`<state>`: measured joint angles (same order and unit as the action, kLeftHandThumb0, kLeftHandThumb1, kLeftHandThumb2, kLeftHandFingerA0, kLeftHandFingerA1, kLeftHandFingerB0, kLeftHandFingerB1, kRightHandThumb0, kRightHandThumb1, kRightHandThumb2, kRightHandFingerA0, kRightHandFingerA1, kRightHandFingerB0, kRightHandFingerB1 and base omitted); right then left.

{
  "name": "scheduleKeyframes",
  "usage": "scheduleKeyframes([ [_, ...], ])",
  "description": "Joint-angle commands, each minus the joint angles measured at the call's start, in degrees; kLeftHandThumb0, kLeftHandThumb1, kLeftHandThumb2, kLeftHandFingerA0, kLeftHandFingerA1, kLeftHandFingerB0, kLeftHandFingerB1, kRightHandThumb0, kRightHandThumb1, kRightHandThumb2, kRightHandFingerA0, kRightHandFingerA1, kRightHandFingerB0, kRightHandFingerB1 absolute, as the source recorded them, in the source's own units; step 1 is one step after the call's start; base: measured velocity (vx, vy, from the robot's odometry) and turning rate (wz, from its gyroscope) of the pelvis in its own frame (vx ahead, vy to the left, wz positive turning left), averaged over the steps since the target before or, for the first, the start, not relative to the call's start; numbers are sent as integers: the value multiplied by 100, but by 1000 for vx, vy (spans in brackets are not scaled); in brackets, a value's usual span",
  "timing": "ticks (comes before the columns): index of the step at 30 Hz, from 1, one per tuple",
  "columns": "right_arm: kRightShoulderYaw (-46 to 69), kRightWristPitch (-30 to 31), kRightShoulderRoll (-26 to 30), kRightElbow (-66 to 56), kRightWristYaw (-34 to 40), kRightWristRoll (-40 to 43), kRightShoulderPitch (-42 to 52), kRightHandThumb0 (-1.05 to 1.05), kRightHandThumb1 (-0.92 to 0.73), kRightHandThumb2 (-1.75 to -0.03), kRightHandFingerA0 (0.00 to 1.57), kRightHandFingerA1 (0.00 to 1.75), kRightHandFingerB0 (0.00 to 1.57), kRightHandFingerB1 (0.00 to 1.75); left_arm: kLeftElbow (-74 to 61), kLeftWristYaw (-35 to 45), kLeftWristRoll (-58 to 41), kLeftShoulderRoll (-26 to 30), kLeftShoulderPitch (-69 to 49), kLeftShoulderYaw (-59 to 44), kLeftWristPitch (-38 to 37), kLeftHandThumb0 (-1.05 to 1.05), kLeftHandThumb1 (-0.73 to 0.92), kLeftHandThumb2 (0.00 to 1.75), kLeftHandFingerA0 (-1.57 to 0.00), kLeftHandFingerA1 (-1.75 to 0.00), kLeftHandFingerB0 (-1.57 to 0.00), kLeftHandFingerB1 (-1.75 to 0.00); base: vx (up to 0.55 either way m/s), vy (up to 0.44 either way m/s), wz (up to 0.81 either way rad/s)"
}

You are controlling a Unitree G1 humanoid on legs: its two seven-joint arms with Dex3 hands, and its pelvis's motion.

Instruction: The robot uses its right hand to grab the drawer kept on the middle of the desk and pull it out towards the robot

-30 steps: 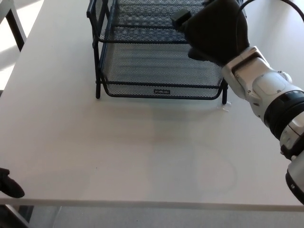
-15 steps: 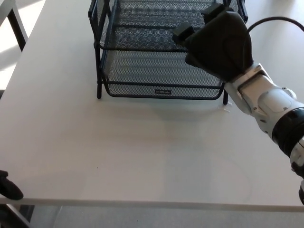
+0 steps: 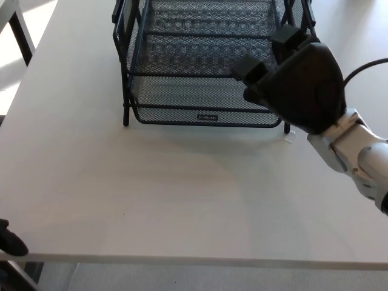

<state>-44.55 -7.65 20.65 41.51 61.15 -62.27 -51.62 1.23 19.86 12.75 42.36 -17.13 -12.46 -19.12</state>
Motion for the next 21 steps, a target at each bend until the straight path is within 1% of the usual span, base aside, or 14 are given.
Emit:
scheduleKeyframes([
  [1,184,85,233,-603,96,-199,436,-54,-53,-57,110,118,100,68,64,-55,7,-7,-42,-45,-155,-31,56,57,-83,-89,-81,-59,0,0,0],
  [3,230,87,241,-675,50,-234,480,-54,-53,-57,110,118,100,68,64,-55,7,-7,-42,-45,-156,-31,56,57,-83,-89,-81,-59,0,0,0],
  [4,257,33,261,-833,103,-225,635,-53,-54,-57,107,126,99,68,18,-45,21,-3,-57,-47,-96,-31,57,57,-82,-88,-80,-58,0,0,0],
  [5,278,8,269,-910,119,-228,709,-53,-54,-57,107,126,99,68,-2,-40,27,-2,-64,-48,-71,-31,57,57,-82,-88,-80,-58,0,0,0],
  [6,338,-27,250,-1051,151,-175,866,-55,-41,-82,111,122,94,78,19,-57,9,-20,-56,-52,-101,-31,57,57,-82,-88,-80,-58,0,0,0],
  [12,551,145,200,-1654,-11,-232,1418,-54,-42,-82,111,122,94,78,-20,-11,-42,-14,-105,-74,-88,-30,56,57,-81,-89,-81,-58,0,0,0],
  [16,628,192,216,-1880,72,-390,1626,-54,-42,-82,112,124,94,78,-31,8,-31,-1,-113,-75,-42,-30,57,57,-79,-87,-79,-58,0,0,0],
  [17,643,146,224,-1882,48,-382,1637,-50,-54,-58,105,133,97,67,-16,5,-24,6,-117,-77,-57,-30,57,57,-80,-87,-79,-57,0,0,0],
  [18,660,79,237,-1877,19,-363,1647,-50,-54,-58,105,133,97,67,6,0,-12,16,-122,-79,-80,-30,57,57,-80,-87,-79,-57,0,0,0],
  [19,698,65,238,-1912,-44,-333,1665,-54,-40,-81,110,121,94,76,-17,-30,16,-3,-149,-84,-59,-31,57,57,-81,-86,-79,-56,0,0,0],
  [21,735,143,211,-1933,-59,-392,1680,-54,-41,-82,111,120,94,77,-46,-53,27,-22,-195,-98,-62,-31,56,57,-82,-87,-80,-57,0,0,0],
])
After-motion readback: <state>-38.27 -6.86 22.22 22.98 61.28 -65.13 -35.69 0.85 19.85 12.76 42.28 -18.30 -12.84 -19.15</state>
